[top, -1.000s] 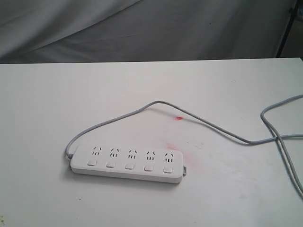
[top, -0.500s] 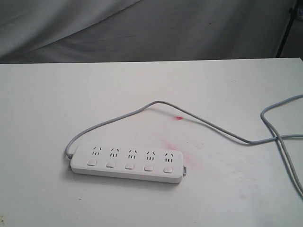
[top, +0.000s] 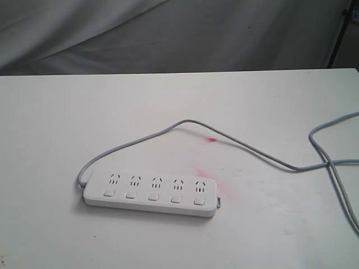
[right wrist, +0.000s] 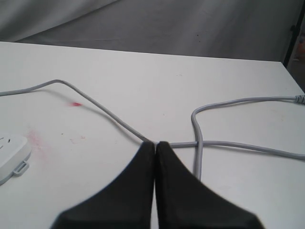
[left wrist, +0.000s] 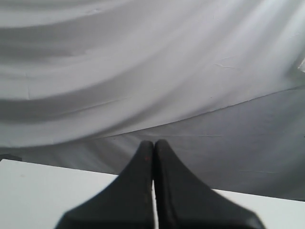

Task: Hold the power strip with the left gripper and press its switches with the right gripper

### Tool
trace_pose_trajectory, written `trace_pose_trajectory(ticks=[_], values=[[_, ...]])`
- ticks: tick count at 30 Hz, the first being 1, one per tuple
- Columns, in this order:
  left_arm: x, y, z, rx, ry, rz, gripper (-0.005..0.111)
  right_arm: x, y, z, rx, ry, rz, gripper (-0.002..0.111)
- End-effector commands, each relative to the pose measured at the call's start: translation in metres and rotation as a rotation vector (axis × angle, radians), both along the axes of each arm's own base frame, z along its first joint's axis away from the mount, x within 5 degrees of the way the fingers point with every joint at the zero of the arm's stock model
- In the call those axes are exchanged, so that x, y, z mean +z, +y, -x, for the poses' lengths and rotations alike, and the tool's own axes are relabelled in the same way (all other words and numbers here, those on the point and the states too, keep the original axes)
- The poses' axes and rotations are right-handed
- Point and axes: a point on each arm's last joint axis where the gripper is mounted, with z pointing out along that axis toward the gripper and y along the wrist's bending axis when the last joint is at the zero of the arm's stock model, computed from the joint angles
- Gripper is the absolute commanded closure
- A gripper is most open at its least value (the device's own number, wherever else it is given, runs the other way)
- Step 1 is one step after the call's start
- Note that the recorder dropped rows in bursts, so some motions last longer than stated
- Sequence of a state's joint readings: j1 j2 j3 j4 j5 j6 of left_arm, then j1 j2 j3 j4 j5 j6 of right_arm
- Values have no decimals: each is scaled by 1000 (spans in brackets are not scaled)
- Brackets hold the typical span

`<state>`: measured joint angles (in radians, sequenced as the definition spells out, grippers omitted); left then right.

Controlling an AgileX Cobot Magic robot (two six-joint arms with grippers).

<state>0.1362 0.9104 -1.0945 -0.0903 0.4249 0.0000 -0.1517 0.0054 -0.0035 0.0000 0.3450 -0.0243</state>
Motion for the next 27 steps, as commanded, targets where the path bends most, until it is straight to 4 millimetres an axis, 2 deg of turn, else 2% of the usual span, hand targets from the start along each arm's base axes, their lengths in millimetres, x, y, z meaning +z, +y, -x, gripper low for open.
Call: trace_pose_trajectory(ticks=[1,11,17,27], values=[[0,0,-1,-12,9,-83,107,-1,0,0,3,-2,10,108],[-19,-7,-8,-195,187,-395,107,-1,0,0,3,-2,10,108],[-23,24,-10,-102,201,-218,107,-1,0,0,3,-2,10,108],[-41,45,-30,-335,205,-266,107,-1,0,0,3,-2,10,108]])
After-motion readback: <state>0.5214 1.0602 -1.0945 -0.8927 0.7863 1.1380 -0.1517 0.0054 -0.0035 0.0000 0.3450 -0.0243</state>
